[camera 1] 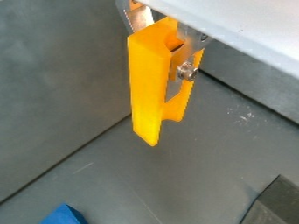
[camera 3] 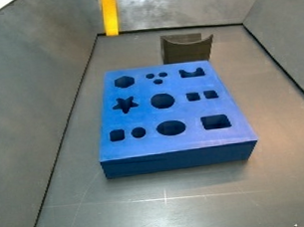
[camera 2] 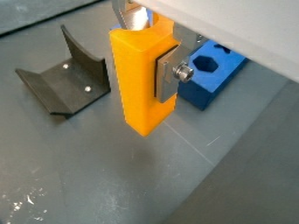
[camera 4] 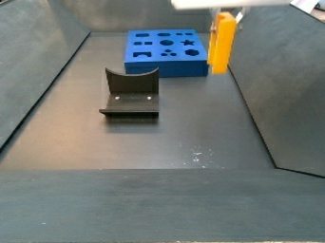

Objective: Pick up the arch object. Move up. Rotate the arch object. Move to above the board. Insert the arch object.
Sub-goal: Rotate the arch object.

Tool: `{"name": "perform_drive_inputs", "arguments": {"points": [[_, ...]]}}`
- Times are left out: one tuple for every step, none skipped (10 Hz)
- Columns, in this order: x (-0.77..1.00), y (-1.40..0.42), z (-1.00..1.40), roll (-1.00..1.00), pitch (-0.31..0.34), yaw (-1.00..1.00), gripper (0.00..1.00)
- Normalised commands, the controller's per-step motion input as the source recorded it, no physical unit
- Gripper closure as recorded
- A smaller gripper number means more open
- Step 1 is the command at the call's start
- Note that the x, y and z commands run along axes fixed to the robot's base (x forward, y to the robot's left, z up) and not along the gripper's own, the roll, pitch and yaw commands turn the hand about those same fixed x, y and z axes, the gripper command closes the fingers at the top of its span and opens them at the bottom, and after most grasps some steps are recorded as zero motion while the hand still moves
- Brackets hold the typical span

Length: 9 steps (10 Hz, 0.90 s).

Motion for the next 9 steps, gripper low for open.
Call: {"name": "perform_drive_inputs", "arguments": {"points": [[0.03,0.0,-1.0,-0.05,-0.052,0.01,1.0],[0.03,-0.01,-1.0,-0.06,-0.055,0.01,1.0],[0.03,-0.01,-1.0,-0.07,-0.054,0.01,1.0],[0.03,-0.01,-1.0,-0.08,-0.059,0.01,1.0],[0.03,-0.01,-0.99,-0.08,-0.06,0.01,1.0],[0.03,-0.01,-0.86,-0.09,-0.062,0.01,1.0],[0.02,-0.01,-0.76,-0.09,-0.061,0.01,1.0],[0.02,-0.01,-0.64,-0.1,-0.063,0.02,1.0],[0.02,-0.01,-0.55,-0.1,-0.06,0.02,1.0]]}}
